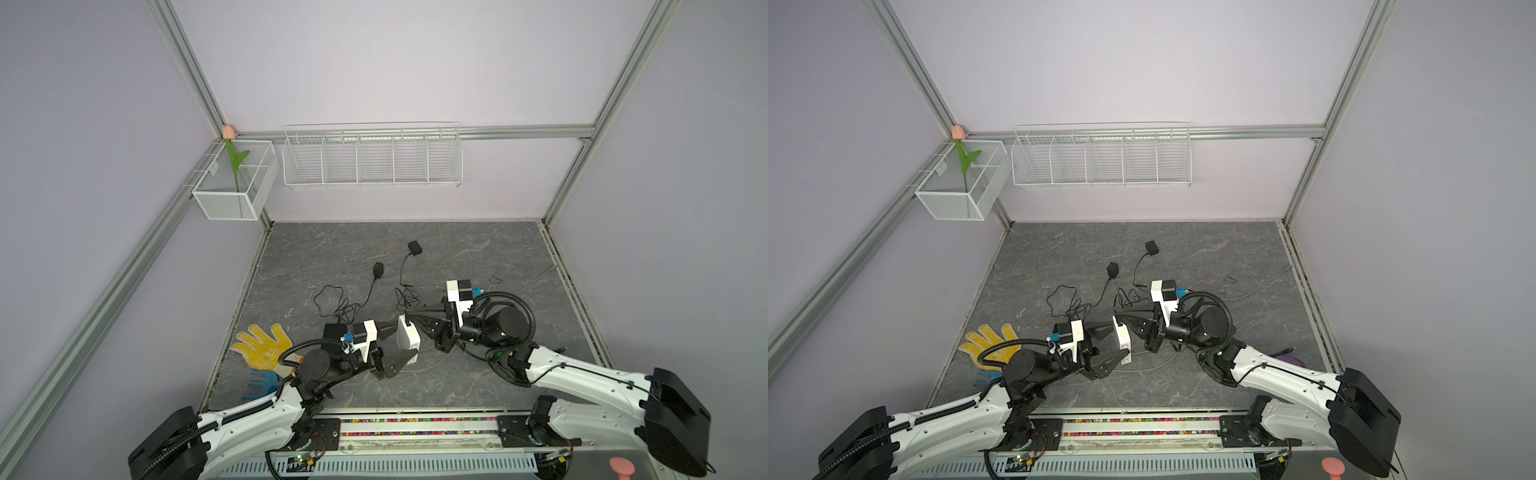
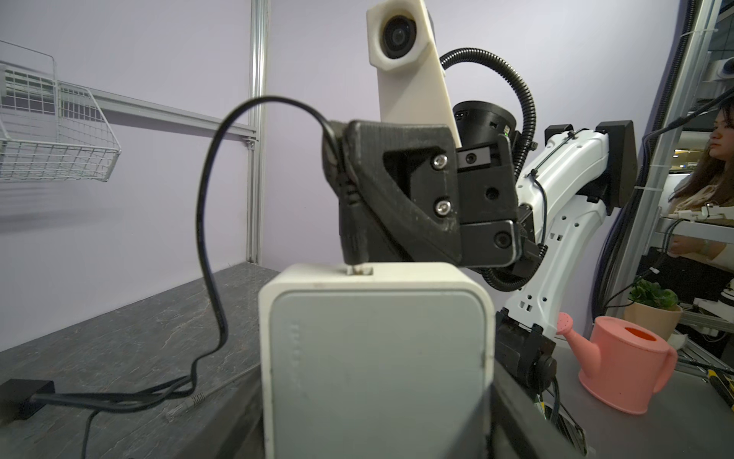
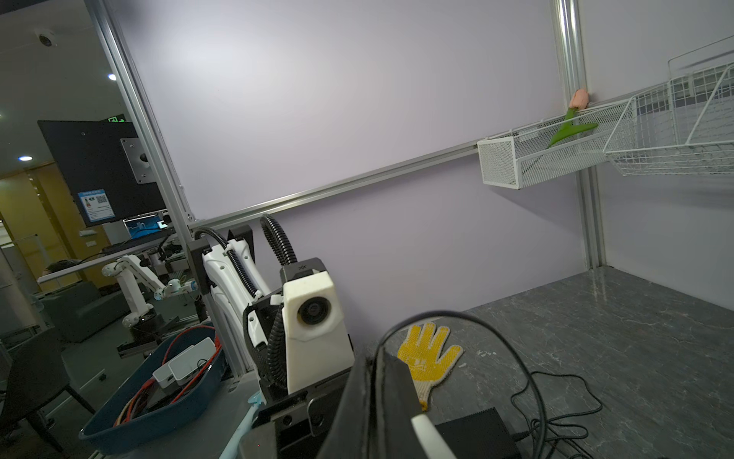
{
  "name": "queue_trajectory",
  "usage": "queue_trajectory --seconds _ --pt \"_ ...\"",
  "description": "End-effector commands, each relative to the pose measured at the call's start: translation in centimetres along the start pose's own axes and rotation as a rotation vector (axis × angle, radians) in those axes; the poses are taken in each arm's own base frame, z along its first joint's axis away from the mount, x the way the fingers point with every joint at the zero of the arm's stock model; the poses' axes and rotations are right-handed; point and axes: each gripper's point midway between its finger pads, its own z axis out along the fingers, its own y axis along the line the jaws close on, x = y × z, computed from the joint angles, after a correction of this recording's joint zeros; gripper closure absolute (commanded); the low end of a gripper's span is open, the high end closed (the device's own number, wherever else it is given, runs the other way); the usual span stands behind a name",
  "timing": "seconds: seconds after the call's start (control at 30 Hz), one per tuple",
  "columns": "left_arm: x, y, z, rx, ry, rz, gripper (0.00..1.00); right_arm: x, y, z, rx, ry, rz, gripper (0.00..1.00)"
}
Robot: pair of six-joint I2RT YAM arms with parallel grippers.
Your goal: Insert the plug into the switch port
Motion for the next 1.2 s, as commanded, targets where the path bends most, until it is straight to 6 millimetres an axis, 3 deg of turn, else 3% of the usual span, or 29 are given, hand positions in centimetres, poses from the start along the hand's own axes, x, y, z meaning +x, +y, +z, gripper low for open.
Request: queue_trajectory --seconds 0.0,0.33,0.57,0.93,1.17 --pt "-3.7 0.2 -0.1 -0.031 -0.129 0.018 1.0 0.7 0.5 -0.4 -0.011 0.011 -0.009 0.94" --pt "-4.6 -0.4 -0.6 -0.01 -0.149 0.038 1.0 1.5 -0.5 -0.5 0.052 0.047 -0.001 0.93" --pt "-4.4 -0.5 -0.5 -0.012 -0.143 0.042 1.0 1.8 -0.1 -0.4 0.055 0.09 -0.024 0.94" --pt "-4.7 -0.6 -0.5 -0.009 -0.149 0.057 1.0 4.3 -0.9 -0.2 0.132 0.204 -0.05 0.94" --pt "-6.0 -0.9 -1.2 -0.012 -0.188 0.084 1.0 5.9 -2.1 -1.0 0.204 0.26 -0.034 0.93"
